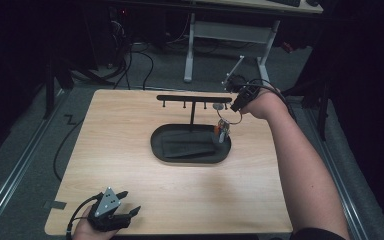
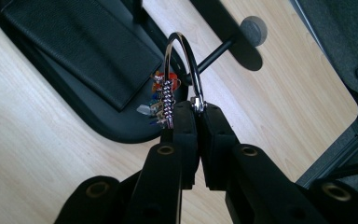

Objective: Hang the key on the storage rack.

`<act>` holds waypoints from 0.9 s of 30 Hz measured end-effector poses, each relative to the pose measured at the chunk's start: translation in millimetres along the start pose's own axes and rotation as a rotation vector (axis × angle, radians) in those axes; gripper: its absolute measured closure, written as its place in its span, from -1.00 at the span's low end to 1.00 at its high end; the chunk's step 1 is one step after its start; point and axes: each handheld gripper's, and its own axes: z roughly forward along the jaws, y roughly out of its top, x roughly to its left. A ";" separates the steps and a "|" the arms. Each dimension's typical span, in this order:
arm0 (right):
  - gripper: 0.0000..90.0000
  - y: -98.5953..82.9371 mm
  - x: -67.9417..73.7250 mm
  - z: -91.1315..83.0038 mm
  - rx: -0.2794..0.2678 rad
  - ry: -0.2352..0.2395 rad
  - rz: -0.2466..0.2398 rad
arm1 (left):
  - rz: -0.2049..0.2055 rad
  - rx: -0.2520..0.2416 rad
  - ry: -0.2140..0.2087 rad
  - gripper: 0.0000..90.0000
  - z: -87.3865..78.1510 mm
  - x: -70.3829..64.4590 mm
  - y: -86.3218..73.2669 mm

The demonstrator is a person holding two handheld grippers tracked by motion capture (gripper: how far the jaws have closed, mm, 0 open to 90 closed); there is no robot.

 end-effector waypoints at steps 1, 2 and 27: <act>0.91 0.4 -1.4 0.8 -0.003 0.001 0.007 | 0.002 0.000 -0.003 -0.26 0.3 -0.3 0.2; 0.91 1.0 -3.5 2.0 -0.003 0.000 0.011 | 0.007 -0.005 0.001 -0.26 1.1 -0.9 0.3; 0.82 9.1 -12.5 22.4 0.009 -0.020 0.055 | 0.022 0.009 -0.004 -0.26 2.9 -1.2 -0.6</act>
